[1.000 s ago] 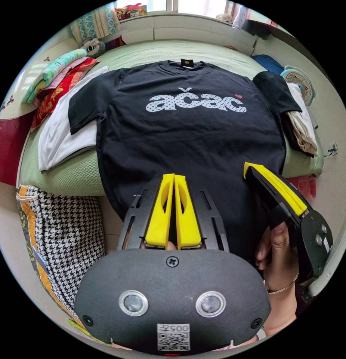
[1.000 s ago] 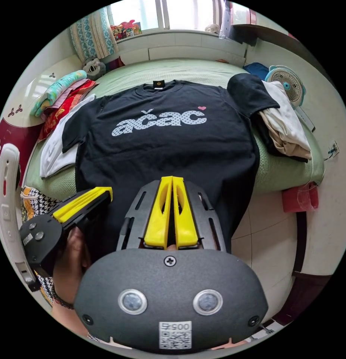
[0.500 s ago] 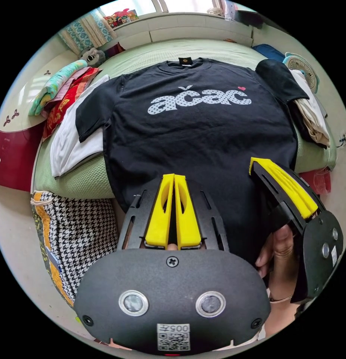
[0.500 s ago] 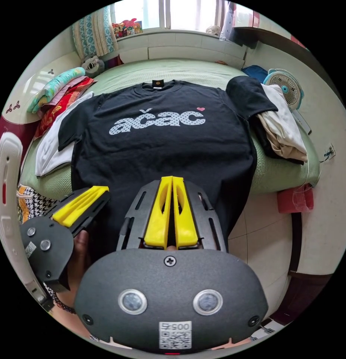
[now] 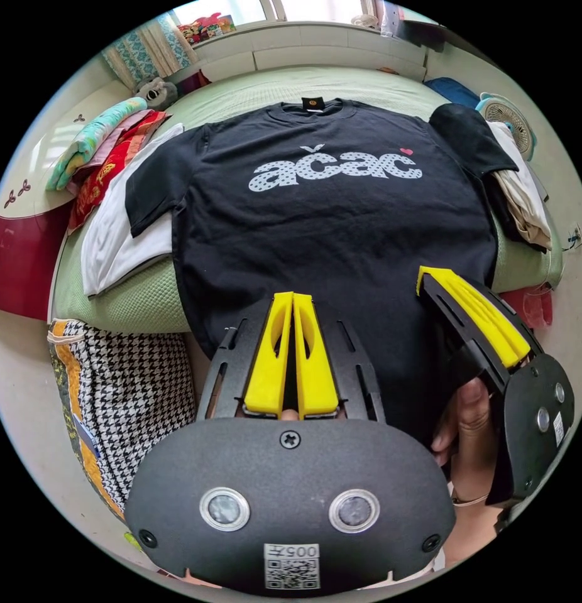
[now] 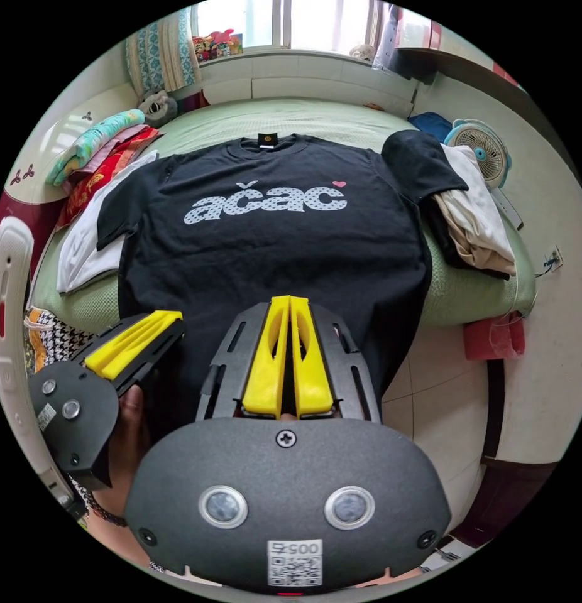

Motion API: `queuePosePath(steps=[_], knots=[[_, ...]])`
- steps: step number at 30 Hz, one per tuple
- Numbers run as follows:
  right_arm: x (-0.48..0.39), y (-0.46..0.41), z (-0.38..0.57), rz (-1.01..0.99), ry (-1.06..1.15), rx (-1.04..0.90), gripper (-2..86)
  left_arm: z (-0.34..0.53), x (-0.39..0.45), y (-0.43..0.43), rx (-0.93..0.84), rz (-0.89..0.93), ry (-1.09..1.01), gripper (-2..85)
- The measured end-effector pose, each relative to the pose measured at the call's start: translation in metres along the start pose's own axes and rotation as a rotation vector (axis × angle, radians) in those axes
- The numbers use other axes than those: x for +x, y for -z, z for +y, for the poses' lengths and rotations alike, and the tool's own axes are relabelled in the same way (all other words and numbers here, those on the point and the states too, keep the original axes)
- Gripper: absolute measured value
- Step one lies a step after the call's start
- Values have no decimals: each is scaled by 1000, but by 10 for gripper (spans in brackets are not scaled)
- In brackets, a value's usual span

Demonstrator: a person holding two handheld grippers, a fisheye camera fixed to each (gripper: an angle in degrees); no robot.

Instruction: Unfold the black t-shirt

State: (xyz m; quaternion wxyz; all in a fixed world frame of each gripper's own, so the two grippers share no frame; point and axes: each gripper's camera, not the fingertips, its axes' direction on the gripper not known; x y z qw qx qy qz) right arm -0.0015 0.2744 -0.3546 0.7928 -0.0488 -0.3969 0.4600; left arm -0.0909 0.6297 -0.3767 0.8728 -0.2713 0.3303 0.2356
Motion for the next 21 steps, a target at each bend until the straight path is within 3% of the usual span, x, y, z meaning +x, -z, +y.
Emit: queuePosePath(steps=[21], knots=[[-8, 2, 8, -2, -1, 0, -9, -1, 9, -6, -2, -13, -4, -1]])
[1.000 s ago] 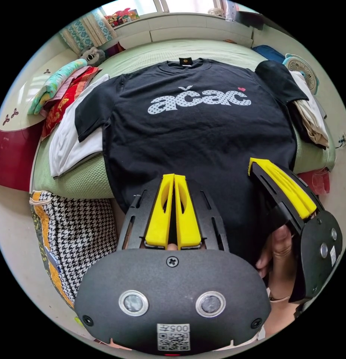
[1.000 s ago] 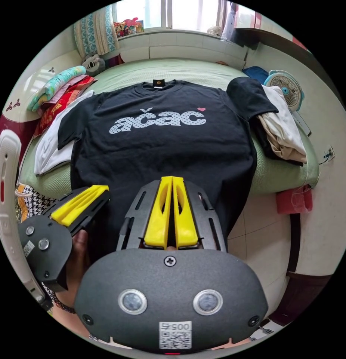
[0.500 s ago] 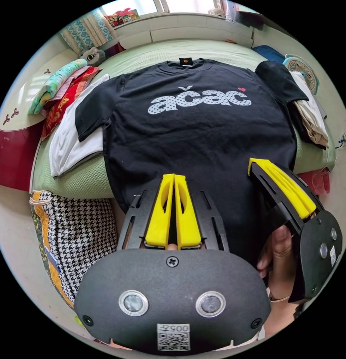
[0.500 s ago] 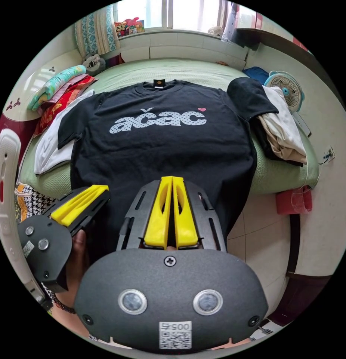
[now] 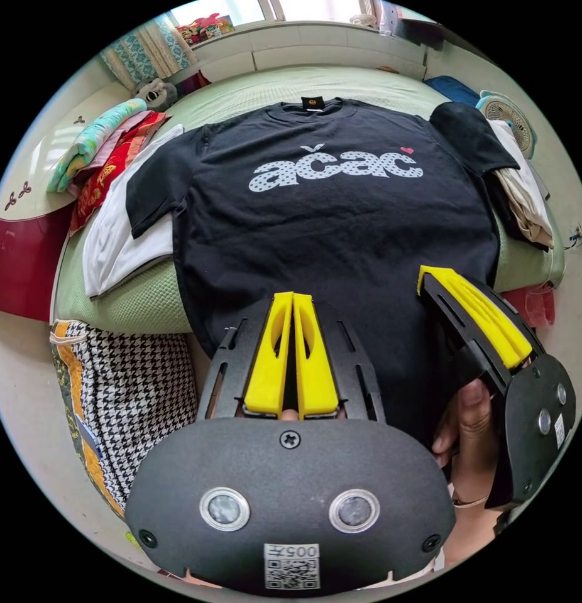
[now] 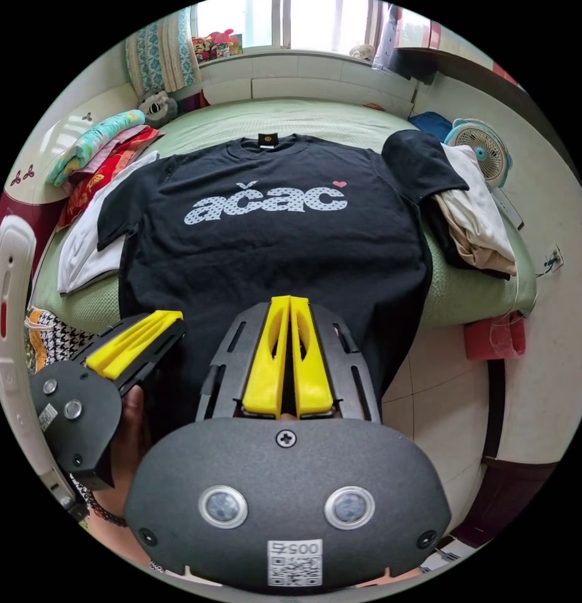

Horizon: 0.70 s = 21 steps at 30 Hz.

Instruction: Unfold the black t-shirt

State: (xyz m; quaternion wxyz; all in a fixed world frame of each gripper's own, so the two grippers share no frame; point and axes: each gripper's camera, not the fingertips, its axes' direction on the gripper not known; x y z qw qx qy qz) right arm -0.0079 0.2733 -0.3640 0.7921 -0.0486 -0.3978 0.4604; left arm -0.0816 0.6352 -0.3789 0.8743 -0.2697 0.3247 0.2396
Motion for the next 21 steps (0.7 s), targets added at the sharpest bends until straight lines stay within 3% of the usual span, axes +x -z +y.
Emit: queuePosePath(steps=[21], knots=[[-1, 1, 4, 8, 4, 0, -9, -1, 8, -2, -1, -23, -7, -1]])
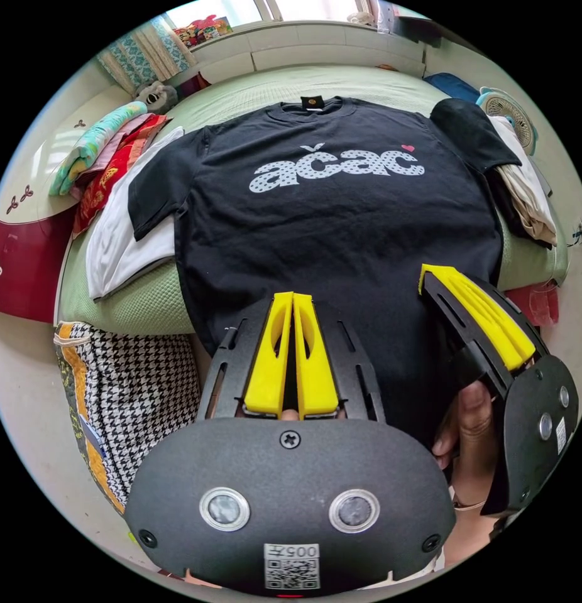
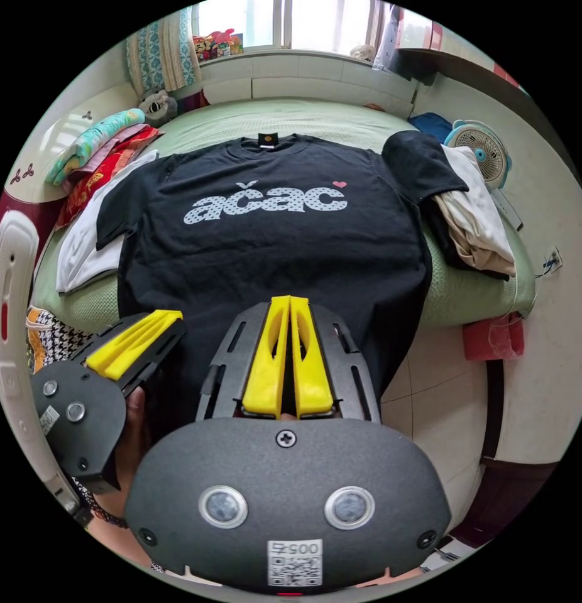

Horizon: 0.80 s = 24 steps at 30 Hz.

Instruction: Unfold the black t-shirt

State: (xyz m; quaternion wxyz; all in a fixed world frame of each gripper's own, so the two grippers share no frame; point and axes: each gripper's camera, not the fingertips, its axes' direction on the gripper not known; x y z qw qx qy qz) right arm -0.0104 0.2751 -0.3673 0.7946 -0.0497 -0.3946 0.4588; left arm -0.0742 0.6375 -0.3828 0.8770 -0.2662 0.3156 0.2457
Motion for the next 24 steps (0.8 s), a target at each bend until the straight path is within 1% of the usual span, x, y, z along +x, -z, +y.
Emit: queuePosePath(steps=[24], knots=[[1, 0, 0, 7, 1, 1, -9, -2, 7, 1, -1, -1, -3, -1]])
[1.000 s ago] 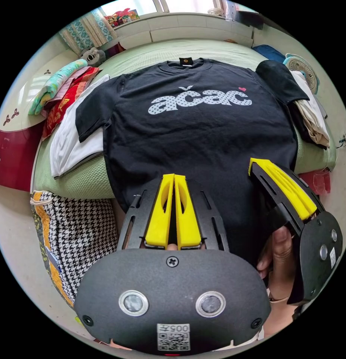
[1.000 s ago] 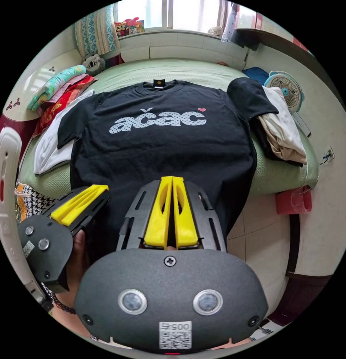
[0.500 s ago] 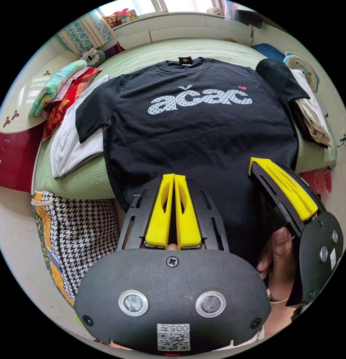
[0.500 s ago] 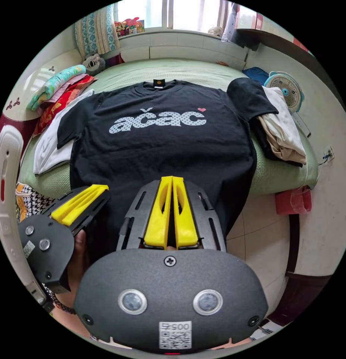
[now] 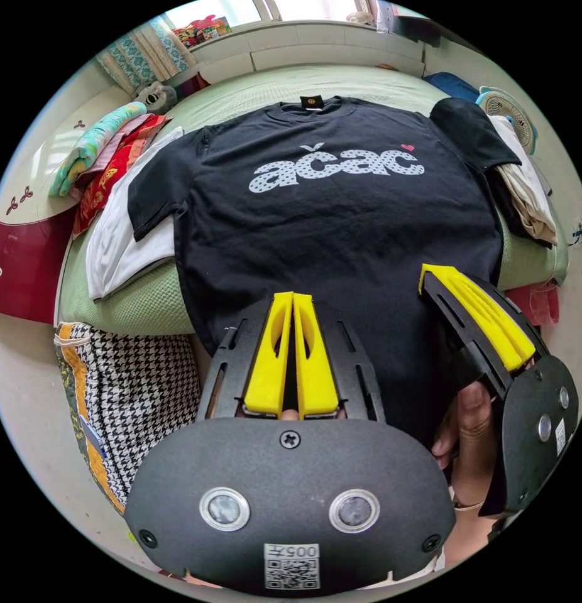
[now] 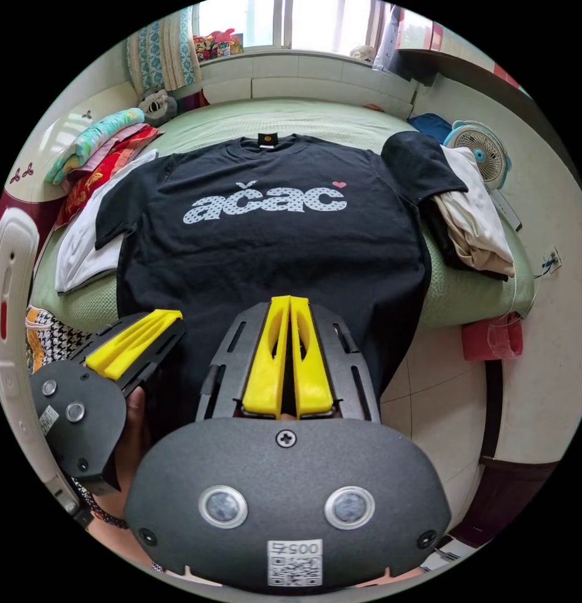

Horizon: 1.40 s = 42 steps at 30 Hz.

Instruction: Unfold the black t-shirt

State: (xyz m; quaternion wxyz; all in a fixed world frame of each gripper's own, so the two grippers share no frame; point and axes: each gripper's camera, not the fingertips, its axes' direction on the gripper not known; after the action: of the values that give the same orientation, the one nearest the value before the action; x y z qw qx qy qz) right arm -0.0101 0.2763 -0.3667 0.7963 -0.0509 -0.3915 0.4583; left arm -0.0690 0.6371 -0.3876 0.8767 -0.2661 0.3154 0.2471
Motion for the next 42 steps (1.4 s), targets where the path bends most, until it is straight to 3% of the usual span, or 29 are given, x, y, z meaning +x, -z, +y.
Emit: queuePosePath(steps=[42], knots=[[-10, -3, -16, 15, 7, 1, -9, 1, -2, 10, 2, -6, -1, -1]])
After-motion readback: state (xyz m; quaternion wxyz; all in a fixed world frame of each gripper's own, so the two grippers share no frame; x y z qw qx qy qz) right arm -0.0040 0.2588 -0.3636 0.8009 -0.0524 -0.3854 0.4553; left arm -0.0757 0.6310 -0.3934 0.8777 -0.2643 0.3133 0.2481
